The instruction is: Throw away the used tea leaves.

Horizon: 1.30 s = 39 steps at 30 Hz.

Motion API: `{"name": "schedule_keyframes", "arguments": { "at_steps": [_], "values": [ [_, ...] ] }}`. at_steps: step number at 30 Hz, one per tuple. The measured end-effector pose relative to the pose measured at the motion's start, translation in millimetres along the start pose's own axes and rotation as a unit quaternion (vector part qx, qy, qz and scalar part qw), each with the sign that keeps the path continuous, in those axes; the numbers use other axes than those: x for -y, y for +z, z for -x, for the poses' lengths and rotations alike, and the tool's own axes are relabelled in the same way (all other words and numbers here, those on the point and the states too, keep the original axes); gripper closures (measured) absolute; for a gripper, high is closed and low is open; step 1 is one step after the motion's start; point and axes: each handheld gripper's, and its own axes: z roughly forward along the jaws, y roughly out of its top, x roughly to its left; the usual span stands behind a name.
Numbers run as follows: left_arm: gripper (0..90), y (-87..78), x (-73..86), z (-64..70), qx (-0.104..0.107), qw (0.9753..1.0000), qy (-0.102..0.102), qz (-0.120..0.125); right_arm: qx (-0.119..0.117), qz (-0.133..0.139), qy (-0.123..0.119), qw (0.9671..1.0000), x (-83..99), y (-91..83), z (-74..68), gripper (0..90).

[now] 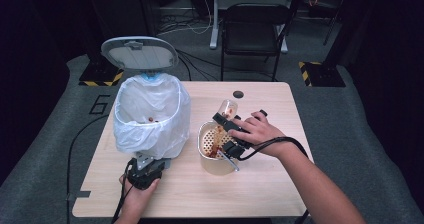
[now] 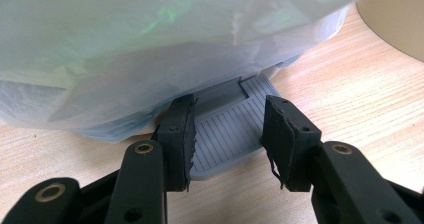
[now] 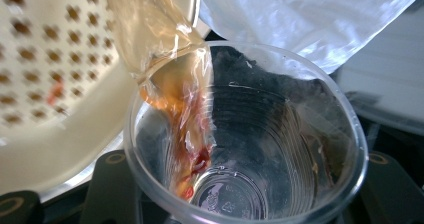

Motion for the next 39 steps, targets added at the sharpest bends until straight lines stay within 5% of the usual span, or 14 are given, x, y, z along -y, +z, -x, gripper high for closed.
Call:
{"name": "schedule_keyframes", "arguments": {
  "at_steps": [4, 7, 9, 11, 14, 39],
  "values": [
    [56.2, 0.0, 0.1, 0.1, -0.001, 1.0000, 0.000, 0.000, 0.000, 0.000, -0.064, 0.9980, -4.5, -1.5, 0.1, 41.3],
    [56.1, 0.0, 0.0, 0.2, -0.001, 1.0000, 0.000, 0.000, 0.032, 0.003, -0.031, 0.9990, -7.0, -1.6, -6.0, 41.5],
    [56.2, 0.1, 0.0, 0.1, -0.001, 1.0000, 0.000, 0.000, 0.037, -0.006, -0.071, 0.9968, -7.1, -3.1, -5.4, 41.5],
    [56.1, 0.1, 0.0, 0.1, -0.001, 1.0000, 0.000, 0.000, 0.049, -0.012, -0.061, 0.9968, -8.6, -4.1, -9.7, 41.6],
    [56.1, 0.0, 0.0, 0.0, 0.000, 1.0000, 0.000, 0.000, 0.042, -0.017, -0.104, 0.9935, -9.1, -6.4, -8.1, 41.5],
    [56.1, 0.4, 0.3, 0.7, -0.003, 1.0000, -0.001, 0.003, 0.041, -0.010, -0.107, 0.9934, -12.1, -8.7, -2.7, 41.0]
  ]
}}
